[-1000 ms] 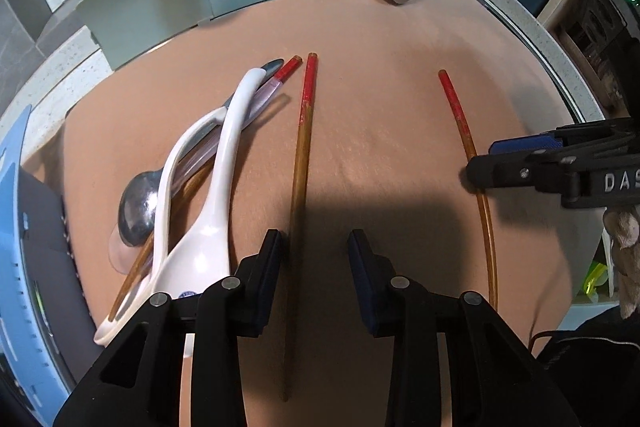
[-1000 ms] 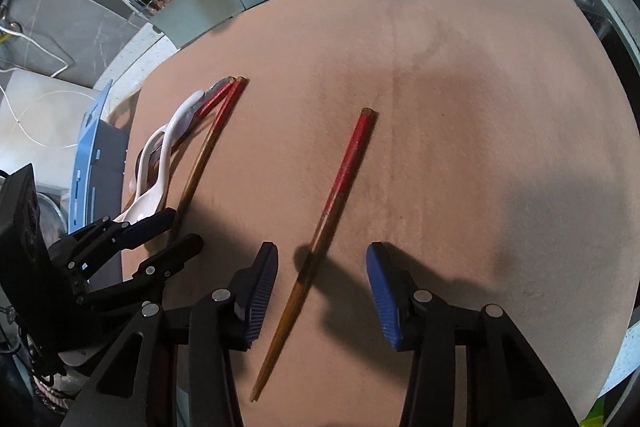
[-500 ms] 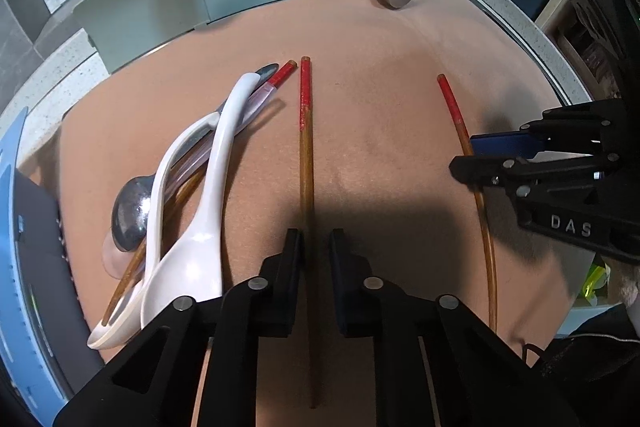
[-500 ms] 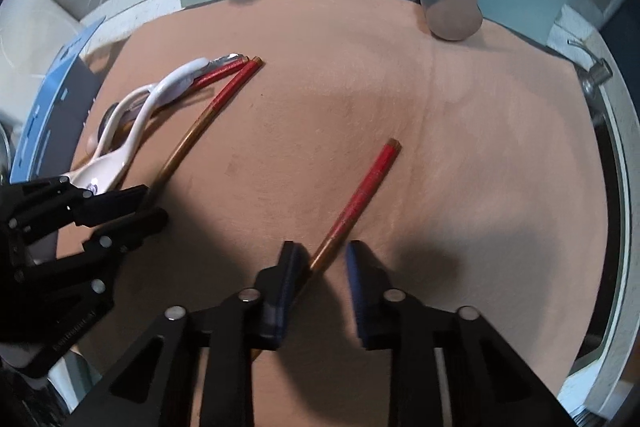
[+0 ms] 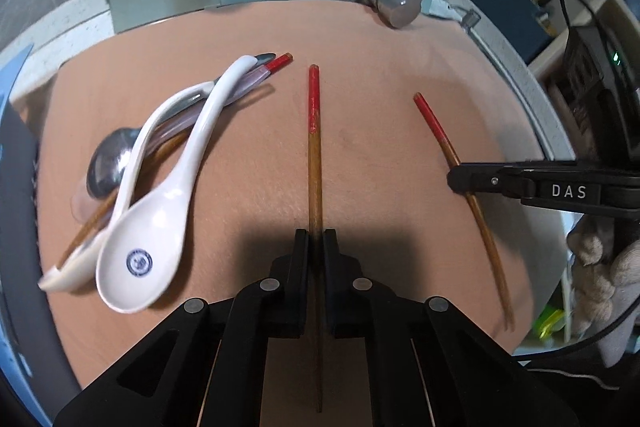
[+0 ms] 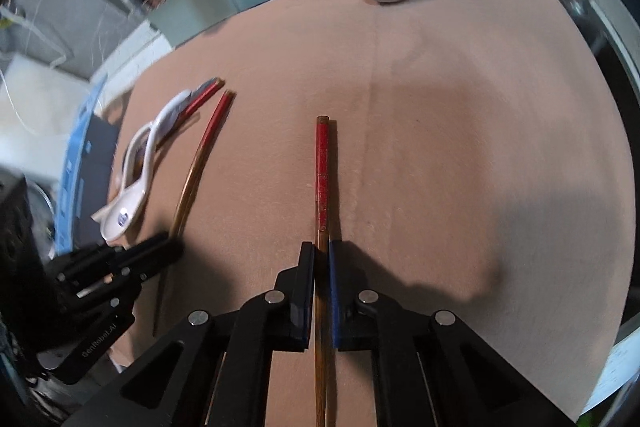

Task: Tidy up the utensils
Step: 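Grasp a red-tipped chopstick with the left tool while the right tool grasps the other chopstick, then carry both chopsticks over the blue basket with both tools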

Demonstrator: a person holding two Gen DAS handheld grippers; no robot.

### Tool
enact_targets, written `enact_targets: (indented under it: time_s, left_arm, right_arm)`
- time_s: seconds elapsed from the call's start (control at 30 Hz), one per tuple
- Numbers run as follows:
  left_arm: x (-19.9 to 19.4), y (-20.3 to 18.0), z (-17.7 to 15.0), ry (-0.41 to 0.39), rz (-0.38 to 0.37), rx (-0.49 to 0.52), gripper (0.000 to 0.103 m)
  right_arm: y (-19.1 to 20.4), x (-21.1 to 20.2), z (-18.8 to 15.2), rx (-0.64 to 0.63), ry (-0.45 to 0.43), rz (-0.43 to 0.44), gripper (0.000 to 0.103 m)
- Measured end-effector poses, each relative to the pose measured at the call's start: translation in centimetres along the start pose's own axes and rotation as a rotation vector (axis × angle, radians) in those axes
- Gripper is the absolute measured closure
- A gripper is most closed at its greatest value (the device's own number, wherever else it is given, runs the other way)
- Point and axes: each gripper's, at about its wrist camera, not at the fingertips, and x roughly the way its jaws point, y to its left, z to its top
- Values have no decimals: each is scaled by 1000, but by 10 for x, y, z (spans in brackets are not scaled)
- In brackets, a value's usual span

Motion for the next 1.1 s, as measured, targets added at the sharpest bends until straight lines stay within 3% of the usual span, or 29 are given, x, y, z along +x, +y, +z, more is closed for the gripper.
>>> enact_targets:
  time_s: [0.27,0.47,0.6,0.7,0.77,1.1]
  left_arm:
    - [-18,3,-7,-22,-40,-63,98]
    - [1,-2,-3,40,31,-9,97]
    - [6,-13,8,39,81,45,89]
    - [14,-16,17,38,95,75,89]
    - [16,-17,21,38,102,92,97]
    - [-20,4,18,-33,23,-3,97]
  right_arm:
    - [-5,-9,1,64,-24,79,97]
    - [8,-6,9,39,-35,81,97]
    - [9,-9,8,21,-38,81,97]
    - [7,-9,7,25,-35,81,97]
    - [5,-9,6,29,-38,79,97]
    - [12,-15,11,48,-54,107,97]
